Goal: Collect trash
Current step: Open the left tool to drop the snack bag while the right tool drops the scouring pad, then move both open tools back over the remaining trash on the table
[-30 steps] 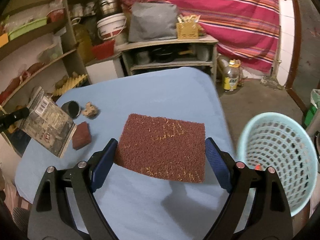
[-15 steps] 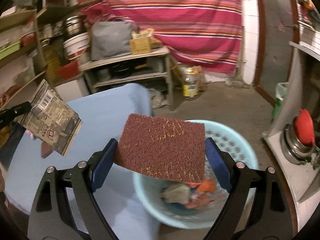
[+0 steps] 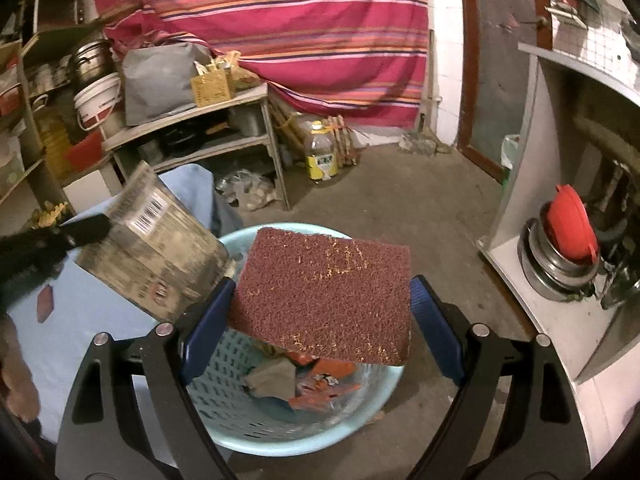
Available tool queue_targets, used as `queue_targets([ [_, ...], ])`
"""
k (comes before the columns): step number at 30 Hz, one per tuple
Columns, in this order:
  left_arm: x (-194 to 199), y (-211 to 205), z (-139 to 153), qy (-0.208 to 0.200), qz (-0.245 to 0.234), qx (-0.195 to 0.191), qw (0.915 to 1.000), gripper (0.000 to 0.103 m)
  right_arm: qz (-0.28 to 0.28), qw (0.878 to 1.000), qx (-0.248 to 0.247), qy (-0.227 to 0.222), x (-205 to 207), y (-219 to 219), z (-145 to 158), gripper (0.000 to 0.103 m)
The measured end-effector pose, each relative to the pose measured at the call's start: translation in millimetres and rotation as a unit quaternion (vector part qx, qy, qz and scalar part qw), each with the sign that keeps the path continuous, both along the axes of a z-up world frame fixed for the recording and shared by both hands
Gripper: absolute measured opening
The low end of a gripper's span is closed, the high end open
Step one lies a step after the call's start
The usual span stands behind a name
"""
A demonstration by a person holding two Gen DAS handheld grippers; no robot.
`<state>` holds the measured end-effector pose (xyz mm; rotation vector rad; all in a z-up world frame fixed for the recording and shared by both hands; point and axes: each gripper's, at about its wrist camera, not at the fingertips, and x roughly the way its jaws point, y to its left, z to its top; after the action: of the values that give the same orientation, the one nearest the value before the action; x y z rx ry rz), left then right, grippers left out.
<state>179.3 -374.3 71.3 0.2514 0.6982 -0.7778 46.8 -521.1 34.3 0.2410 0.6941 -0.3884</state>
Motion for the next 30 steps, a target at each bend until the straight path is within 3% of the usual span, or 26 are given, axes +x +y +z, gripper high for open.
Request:
queue_targets([
  [5, 4, -16, -32, 0.035, -0.012, 0.017, 0.9992, 0.003, -0.002, 1.000, 0.003, 0.008, 1, -3, -9, 0.086],
  [11, 0, -16, -43, 0.054, -0.016, 0.029, 0.9980, 0.006, -0.002, 1.000, 0.008, 0.016, 4, -4, -17, 0.086],
  [12, -2, -14, -41, 0.052, -0.016, 0.030, 0.9981, 0.011, -0.002, 1.000, 0.009, 0.018, 4, -4, -19, 0.086],
  [14, -6, -12, -38, 0.040, -0.012, 0.030, 0.9987, 0.061, -0.002, 1.000, 0.011, 0.019, 5, -3, -21, 0.086],
  [16, -11, -9, -34, 0.021, -0.008, 0.027, 0.9994, 0.062, -0.002, 1.000, 0.012, 0.020, 5, -3, -22, 0.086],
  [20, -11, -3, -26, 0.021, -0.008, 0.024, 0.9995, 0.063, -0.001, 1.000, 0.014, 0.023, 7, -2, -23, 0.086],
  [23, -10, 14, -13, 0.004, 0.004, 0.017, 0.9998, 0.076, 0.002, 1.000, 0.018, 0.023, 12, -2, -25, 0.086],
  [30, 4, 50, 0, -0.011, 0.043, 0.010, 0.9990, 0.085, 0.024, 0.999, 0.016, 0.025, 33, 20, -30, 0.086],
])
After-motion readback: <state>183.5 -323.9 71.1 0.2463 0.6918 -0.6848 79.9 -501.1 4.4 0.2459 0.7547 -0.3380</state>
